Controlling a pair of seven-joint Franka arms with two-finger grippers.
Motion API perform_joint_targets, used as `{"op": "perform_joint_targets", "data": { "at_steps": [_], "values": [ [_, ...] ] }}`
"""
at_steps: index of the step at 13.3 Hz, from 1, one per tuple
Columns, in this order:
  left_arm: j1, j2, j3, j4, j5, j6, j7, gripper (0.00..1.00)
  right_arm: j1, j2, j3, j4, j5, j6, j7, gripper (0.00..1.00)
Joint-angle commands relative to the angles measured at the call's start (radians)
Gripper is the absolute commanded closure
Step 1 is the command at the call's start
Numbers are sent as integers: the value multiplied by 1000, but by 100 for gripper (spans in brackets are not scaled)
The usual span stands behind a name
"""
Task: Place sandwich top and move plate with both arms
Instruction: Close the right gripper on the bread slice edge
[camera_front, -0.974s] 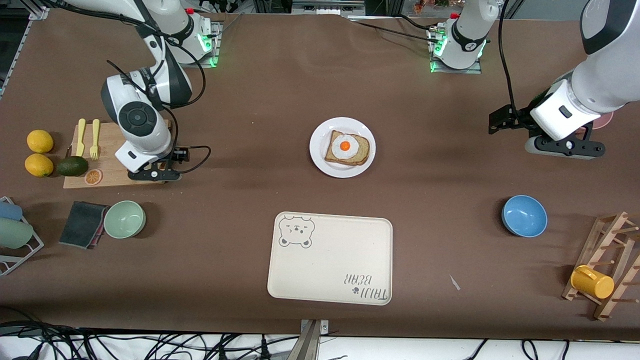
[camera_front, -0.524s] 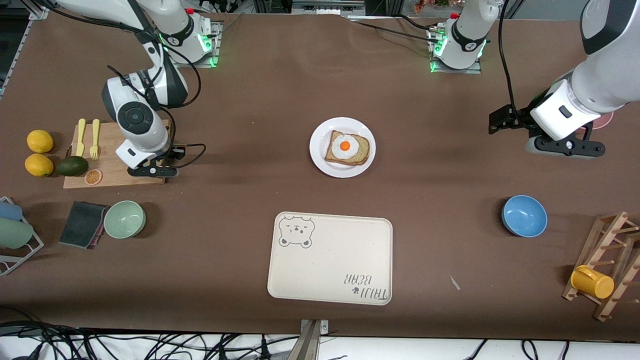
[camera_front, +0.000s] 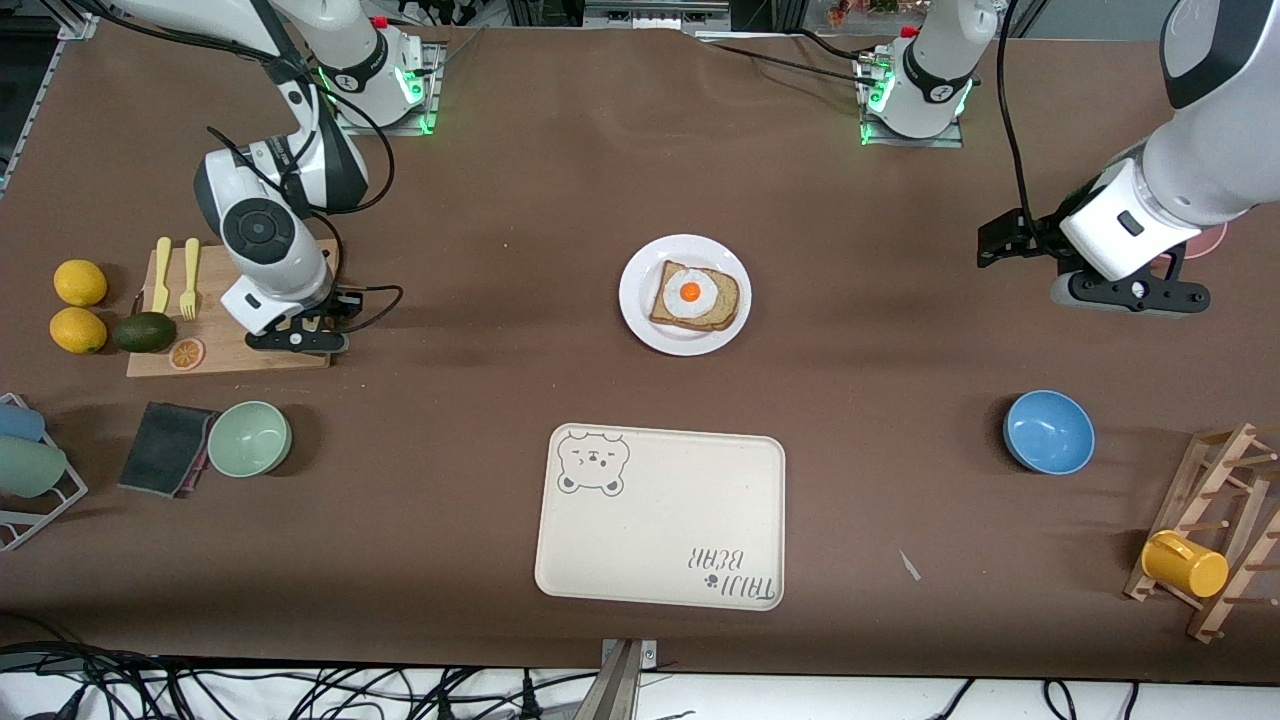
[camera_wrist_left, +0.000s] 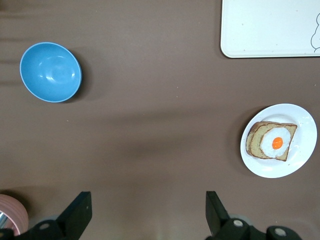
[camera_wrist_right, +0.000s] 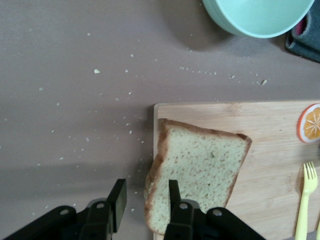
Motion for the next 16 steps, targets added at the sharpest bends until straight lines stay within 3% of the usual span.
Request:
{"op": "perform_joint_targets", "data": {
  "at_steps": [1,3,16],
  "values": [
    [-2,-13,-2,2,10,-15,7,0,-23,-22,-21,-37,-17,28,-53,58],
    [-1,-14,-2,1,10,-18,5,0,-31,0,-48,-41,-17,70,-72,58],
    [-1,-14,-2,2,8,-19,11,0,-26,57,-48,-49,-9,137,-61,57]
  ]
}}
